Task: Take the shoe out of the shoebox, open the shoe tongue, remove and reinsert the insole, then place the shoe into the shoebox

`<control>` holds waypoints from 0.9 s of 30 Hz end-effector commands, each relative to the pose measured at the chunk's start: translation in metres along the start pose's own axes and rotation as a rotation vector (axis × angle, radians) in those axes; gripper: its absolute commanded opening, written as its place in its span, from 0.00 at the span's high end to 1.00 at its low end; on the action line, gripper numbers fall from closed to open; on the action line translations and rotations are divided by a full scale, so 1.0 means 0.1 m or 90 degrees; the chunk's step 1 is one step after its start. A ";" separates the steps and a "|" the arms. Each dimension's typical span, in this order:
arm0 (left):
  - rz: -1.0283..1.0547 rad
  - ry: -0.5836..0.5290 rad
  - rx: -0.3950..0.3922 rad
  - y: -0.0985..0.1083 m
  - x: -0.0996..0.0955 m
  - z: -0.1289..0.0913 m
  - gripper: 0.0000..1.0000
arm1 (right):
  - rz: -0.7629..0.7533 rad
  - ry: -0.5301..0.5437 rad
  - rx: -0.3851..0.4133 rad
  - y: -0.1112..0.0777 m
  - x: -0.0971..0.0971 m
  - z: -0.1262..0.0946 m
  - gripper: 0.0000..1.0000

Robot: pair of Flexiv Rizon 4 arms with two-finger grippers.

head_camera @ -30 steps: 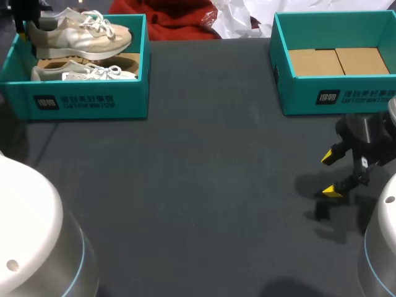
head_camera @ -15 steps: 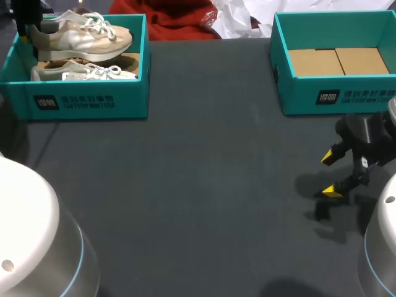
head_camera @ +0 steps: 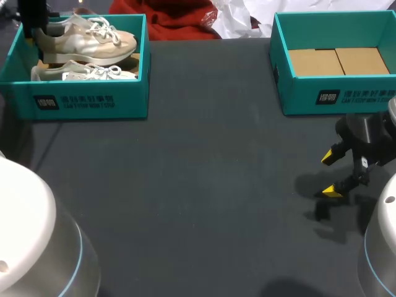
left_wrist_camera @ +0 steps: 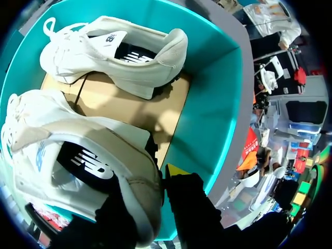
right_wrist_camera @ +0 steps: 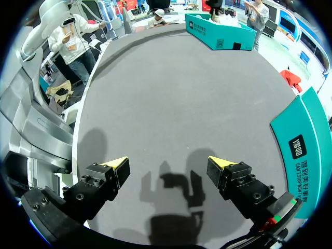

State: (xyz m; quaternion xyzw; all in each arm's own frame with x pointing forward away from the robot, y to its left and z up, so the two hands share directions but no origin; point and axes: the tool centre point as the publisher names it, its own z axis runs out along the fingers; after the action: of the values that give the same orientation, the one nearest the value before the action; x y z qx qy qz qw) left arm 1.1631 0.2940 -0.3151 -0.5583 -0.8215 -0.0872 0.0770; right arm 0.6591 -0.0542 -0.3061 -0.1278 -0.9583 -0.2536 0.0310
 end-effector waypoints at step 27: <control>0.005 0.023 -0.008 0.10 -0.18 0.29 1.00 | 0.000 -0.003 0.001 0.00 0.02 0.00 0.00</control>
State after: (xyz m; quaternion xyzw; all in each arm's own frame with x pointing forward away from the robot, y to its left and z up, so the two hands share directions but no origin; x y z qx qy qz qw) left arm 1.1710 0.2896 -0.3439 -0.5619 -0.8165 -0.1031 0.0835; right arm 0.6591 -0.0542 -0.3061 -0.1278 -0.9583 -0.2536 0.0310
